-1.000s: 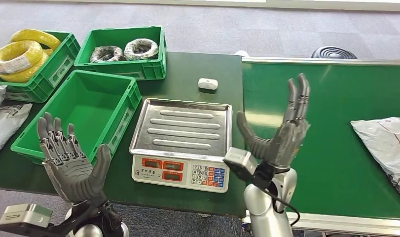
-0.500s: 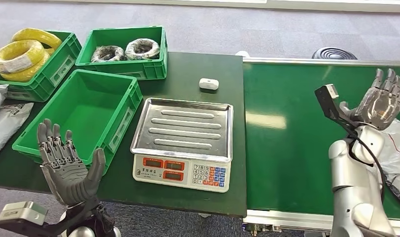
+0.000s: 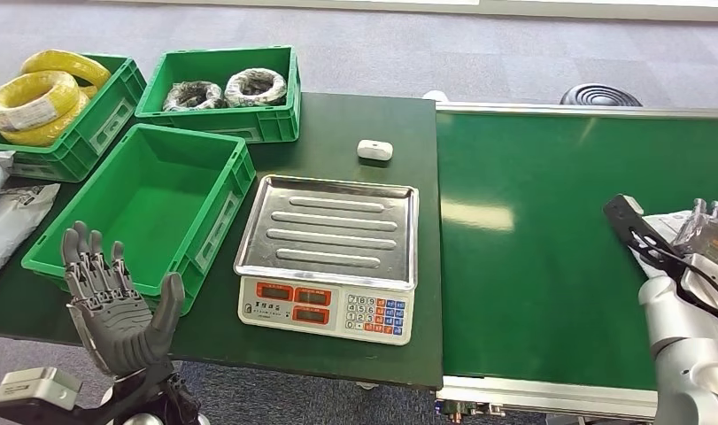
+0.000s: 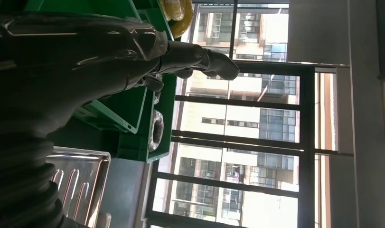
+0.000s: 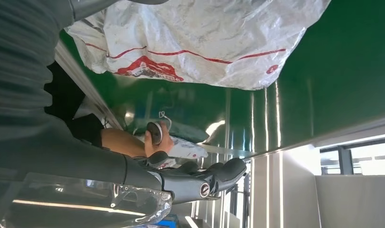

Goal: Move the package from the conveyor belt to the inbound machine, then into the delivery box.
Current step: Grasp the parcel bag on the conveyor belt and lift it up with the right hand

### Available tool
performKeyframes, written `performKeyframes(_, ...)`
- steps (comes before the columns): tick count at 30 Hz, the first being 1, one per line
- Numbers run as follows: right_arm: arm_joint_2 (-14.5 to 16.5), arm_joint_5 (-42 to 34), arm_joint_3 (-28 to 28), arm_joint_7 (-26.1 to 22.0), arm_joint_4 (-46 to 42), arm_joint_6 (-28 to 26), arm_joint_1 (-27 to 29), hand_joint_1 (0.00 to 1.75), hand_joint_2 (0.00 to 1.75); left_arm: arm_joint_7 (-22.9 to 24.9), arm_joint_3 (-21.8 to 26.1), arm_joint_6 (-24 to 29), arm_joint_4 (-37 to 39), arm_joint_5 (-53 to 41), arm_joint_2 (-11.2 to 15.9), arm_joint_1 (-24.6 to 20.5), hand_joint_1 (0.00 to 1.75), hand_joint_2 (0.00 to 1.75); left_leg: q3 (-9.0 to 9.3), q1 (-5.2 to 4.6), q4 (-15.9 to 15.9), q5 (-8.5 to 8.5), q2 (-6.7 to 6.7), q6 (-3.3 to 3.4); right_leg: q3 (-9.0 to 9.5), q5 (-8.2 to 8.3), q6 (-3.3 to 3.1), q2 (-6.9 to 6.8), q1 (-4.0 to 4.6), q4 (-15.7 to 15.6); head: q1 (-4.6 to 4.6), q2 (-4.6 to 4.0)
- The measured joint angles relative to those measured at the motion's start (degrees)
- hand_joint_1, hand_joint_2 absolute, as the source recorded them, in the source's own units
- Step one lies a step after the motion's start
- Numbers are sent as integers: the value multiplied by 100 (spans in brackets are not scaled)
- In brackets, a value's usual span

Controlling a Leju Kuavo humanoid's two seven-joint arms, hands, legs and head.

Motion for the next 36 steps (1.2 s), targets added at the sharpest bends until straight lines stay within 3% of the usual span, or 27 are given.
performKeyframes(3, -22, -204, -70, -205, 102, 283, 3, 0, 175, 0, 3, -14, -2, -8, -2, 9, 0, 175, 1, 0, 0, 0, 2, 0, 0, 0, 0, 1, 1, 0, -1, 0)
performKeyframes(9, 65, -1228, -547, -1693, 234, 2119, 479, 0, 175, 1, 62, -83, 3, -30, -14, -86, 0, 175, -3, 1, 0, 0, -8, 0, 1, -1, 0, -9, 1, -1, 1, 0)
performKeyframes(12, 125, -1326, -704, -1871, 275, 2435, 809, 0, 175, 0, 127, -115, 7, -8, -14, -152, 0, 175, -8, 1, -1, 0, -6, 0, -2, -1, 0, -9, 1, -1, -1, 0)
performKeyframes(27, 165, -1387, -916, -1876, 342, 2559, 1060, 0, 175, 0, 248, -113, -2, -62, -41, -185, 0, 175, -1, 0, 1, 0, 2, 1, 4, -1, 0, -4, 1, -1, 0, 0)
performKeyframes(33, 223, -1268, -914, -1124, 292, 1687, 1010, 0, 175, 0, 291, -28, -179, -190, -97, -59, 0, 175, -2, -3, 3, 0, 0, 1, 4, -1, 1, -5, -2, -1, 0, 0)
performKeyframes(36, 142, -1441, -957, -1078, 292, 1850, 980, 0, 175, 0, 309, -34, -213, -223, -122, -54, 0, 175, 0, -3, 4, 0, 0, 1, 3, -1, 1, -5, -2, -2, 0, 0)
